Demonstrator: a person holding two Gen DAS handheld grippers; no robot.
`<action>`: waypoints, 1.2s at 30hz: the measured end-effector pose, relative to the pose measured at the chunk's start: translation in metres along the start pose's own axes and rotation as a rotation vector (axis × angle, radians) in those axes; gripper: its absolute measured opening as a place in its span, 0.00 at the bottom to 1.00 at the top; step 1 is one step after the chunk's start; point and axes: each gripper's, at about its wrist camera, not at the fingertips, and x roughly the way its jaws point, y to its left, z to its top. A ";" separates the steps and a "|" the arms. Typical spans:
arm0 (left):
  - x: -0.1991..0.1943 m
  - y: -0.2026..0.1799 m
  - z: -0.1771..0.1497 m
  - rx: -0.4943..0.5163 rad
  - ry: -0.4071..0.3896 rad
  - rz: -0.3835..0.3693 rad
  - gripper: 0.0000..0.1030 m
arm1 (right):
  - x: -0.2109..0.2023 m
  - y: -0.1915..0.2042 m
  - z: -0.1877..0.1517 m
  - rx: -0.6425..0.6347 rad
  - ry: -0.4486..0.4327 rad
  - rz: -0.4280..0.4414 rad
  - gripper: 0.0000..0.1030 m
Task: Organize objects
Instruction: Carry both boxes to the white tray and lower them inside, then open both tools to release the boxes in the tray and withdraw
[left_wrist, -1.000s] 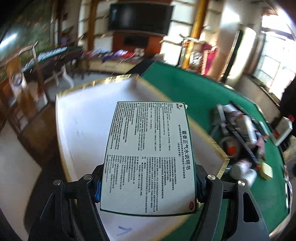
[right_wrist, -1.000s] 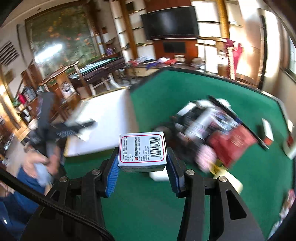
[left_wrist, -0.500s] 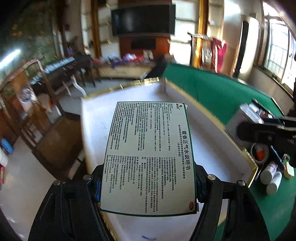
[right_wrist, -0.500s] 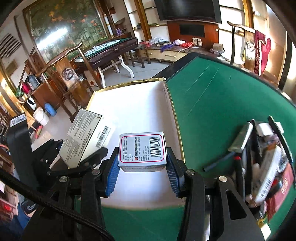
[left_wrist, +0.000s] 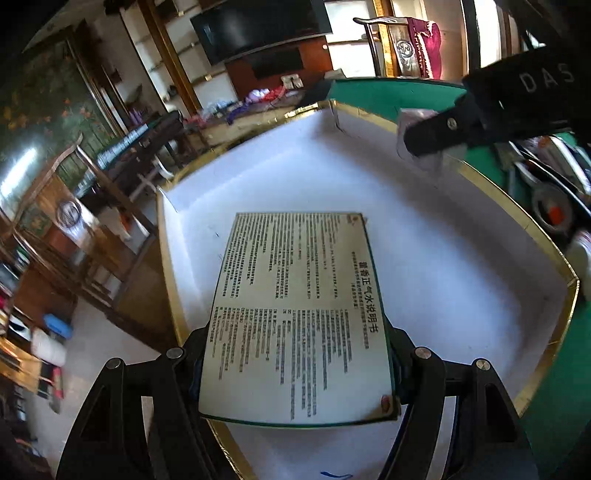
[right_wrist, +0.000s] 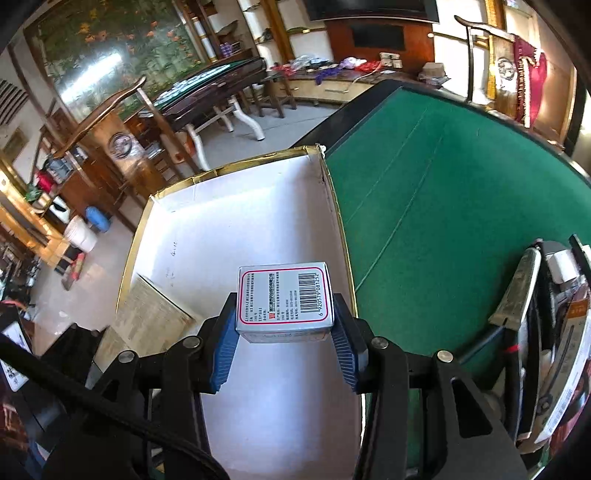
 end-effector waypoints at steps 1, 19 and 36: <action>-0.004 0.004 -0.003 -0.009 0.007 -0.025 0.65 | -0.001 0.001 -0.001 -0.013 0.000 0.002 0.44; 0.064 0.063 0.100 -0.315 0.194 -0.142 0.64 | 0.052 0.006 0.063 0.102 0.045 0.010 0.44; 0.085 0.047 0.100 -0.268 0.122 -0.042 0.66 | 0.096 0.000 0.088 0.177 0.100 -0.042 0.55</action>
